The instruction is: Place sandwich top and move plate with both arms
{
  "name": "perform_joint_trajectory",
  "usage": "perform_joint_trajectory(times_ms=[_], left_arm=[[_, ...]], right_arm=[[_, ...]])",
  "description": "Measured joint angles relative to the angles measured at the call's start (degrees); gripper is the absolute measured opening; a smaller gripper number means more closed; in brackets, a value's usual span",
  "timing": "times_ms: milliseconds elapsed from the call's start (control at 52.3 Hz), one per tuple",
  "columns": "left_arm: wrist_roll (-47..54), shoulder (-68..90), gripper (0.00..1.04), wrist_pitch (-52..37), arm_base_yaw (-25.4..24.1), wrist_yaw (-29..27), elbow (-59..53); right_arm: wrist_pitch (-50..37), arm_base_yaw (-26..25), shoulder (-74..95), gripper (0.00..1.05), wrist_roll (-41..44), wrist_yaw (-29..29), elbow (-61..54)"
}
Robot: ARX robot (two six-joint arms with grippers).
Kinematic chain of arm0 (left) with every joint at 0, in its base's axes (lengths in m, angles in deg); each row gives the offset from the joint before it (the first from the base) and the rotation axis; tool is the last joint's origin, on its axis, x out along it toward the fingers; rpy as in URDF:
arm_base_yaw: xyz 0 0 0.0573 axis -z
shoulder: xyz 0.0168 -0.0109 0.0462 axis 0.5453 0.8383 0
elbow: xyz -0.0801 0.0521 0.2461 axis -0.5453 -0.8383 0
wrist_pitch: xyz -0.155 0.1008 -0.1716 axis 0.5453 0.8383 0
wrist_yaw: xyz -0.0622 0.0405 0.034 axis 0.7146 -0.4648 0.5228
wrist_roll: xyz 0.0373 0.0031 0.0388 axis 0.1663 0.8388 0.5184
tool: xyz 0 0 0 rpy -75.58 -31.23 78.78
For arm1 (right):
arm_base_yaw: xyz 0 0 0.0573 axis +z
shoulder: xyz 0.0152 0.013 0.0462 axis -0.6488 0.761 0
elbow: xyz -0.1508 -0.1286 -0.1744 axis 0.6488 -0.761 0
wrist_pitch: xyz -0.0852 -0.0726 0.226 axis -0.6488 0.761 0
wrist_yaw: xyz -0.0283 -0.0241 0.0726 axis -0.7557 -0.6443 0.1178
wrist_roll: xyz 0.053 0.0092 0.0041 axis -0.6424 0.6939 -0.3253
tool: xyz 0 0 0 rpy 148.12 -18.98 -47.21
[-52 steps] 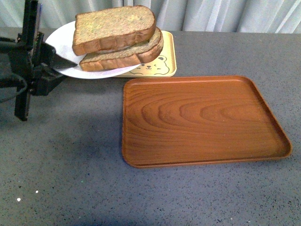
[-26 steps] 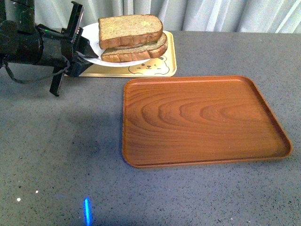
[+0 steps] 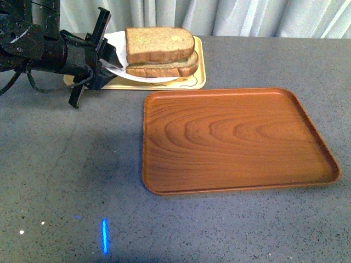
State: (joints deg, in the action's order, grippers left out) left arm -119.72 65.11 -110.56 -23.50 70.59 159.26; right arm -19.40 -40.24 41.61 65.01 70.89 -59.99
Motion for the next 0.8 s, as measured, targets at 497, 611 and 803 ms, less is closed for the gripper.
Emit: perform_joint_trajectory(times_ms=[497, 611, 803], left_arm=[[1.8, -14.1, 0.88, -10.8, -5.7, 6.5, -20.5], [4.0, -23.3, 0.95, -14.9, -9.1, 11.2, -31.9], [10.6, -38.8, 0.96, -14.6, -13.2, 16.9, -44.4]], right_arm=[[0.0, 0.0, 0.0, 0.96, 0.0, 0.0, 0.0], [0.0, 0.0, 0.0, 0.96, 0.0, 0.0, 0.0], [0.0, 0.0, 0.0, 0.96, 0.0, 0.0, 0.0]])
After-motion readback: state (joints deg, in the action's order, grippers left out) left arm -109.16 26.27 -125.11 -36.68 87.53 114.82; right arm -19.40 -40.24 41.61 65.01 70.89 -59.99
